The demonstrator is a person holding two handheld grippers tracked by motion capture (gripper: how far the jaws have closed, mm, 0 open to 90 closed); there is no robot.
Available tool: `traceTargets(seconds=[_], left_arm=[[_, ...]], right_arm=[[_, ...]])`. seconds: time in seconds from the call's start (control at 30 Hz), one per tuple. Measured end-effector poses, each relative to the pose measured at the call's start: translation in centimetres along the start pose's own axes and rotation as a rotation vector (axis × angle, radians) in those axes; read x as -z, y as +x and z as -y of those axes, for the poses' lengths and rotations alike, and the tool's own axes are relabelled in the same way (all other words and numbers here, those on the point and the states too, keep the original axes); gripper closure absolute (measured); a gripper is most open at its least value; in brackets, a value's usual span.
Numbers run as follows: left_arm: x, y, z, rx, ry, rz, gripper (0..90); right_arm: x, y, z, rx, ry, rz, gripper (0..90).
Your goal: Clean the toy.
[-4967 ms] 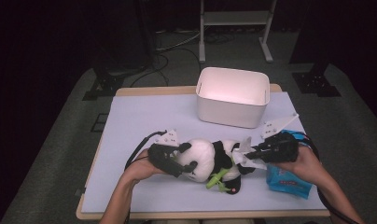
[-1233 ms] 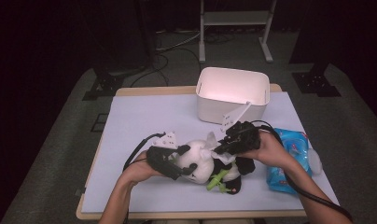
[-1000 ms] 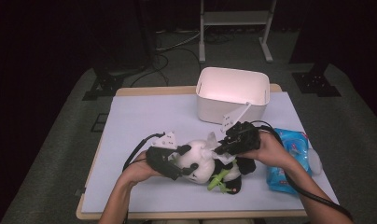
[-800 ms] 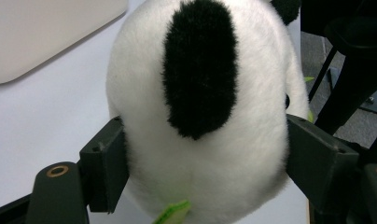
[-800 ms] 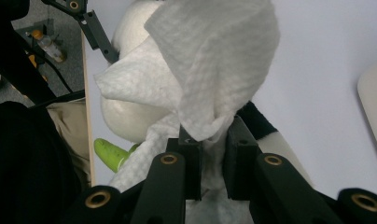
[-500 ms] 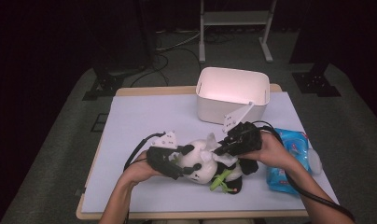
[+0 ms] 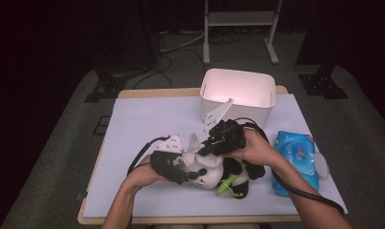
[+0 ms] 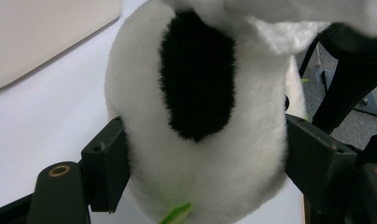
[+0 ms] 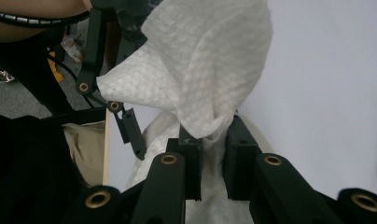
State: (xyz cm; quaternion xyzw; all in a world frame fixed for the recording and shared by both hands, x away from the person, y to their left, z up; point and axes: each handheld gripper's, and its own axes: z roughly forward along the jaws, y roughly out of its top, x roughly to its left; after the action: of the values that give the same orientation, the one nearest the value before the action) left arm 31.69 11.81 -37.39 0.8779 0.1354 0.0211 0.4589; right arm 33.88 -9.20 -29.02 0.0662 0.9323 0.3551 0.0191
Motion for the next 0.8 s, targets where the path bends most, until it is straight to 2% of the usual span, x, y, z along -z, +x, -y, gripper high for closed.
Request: traceTargets(seconds=[0.23, 0.37, 0.47, 0.57, 0.8], left_arm=[[0.0, 0.2, 0.2, 0.011, -0.007, 0.004, 22.8], [0.1, 0.2, 0.3, 0.011, 0.0, 0.004, 22.8], [0.0, 0.2, 0.2, 0.009, -0.001, 0.003, 22.9], [-0.1, 0.2, 0.0, 0.01, 0.004, 0.001, 22.9], [-0.3, 0.2, 0.0, 0.006, 0.005, 0.006, 22.9]], right_arm=[[0.5, -0.3, 0.8, -0.028, 0.007, 0.014, 78.8], [1.6, -0.5, 2.5, -0.059, 0.016, 0.023, 78.8], [1.7, -0.2, 3.1, -0.064, 0.002, 0.024, 78.7], [1.6, -0.1, 2.9, -0.05, 0.003, 0.023, 78.7], [0.2, 0.4, 0.6, -0.008, 0.004, 0.0, 78.7]])
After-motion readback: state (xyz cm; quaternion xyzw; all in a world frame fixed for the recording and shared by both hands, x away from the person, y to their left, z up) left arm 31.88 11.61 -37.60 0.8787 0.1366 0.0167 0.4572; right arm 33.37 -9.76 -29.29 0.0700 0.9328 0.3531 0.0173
